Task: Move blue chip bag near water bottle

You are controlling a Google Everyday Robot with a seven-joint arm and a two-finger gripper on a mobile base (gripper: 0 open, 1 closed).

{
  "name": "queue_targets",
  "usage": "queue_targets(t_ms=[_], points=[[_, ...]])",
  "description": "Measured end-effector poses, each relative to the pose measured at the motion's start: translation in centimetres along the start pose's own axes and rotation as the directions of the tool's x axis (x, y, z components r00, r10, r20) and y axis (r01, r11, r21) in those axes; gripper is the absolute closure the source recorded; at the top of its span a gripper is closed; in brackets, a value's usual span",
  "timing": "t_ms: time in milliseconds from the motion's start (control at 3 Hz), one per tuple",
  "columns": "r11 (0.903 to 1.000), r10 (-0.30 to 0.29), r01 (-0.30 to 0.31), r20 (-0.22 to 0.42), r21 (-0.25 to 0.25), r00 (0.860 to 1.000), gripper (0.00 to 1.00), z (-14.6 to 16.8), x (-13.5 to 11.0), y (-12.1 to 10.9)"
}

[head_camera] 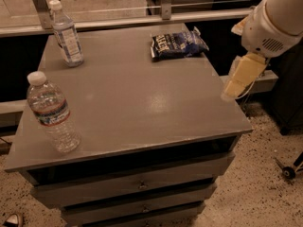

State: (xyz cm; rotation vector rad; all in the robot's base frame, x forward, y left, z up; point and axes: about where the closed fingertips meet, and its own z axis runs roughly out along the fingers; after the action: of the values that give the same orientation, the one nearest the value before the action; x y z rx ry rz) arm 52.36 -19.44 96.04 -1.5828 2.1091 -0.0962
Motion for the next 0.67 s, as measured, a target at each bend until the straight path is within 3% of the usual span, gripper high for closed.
queue_targets(t_ms=[333,667], points=[[0.9982,0.039,-0.044,0.111,0.041,0.993,0.0,4.1,-2.7,-4.9],[0.9869,0.133,-0.151,0.252,0.056,0.959,0.0,9.5,-5.5,-11.1]])
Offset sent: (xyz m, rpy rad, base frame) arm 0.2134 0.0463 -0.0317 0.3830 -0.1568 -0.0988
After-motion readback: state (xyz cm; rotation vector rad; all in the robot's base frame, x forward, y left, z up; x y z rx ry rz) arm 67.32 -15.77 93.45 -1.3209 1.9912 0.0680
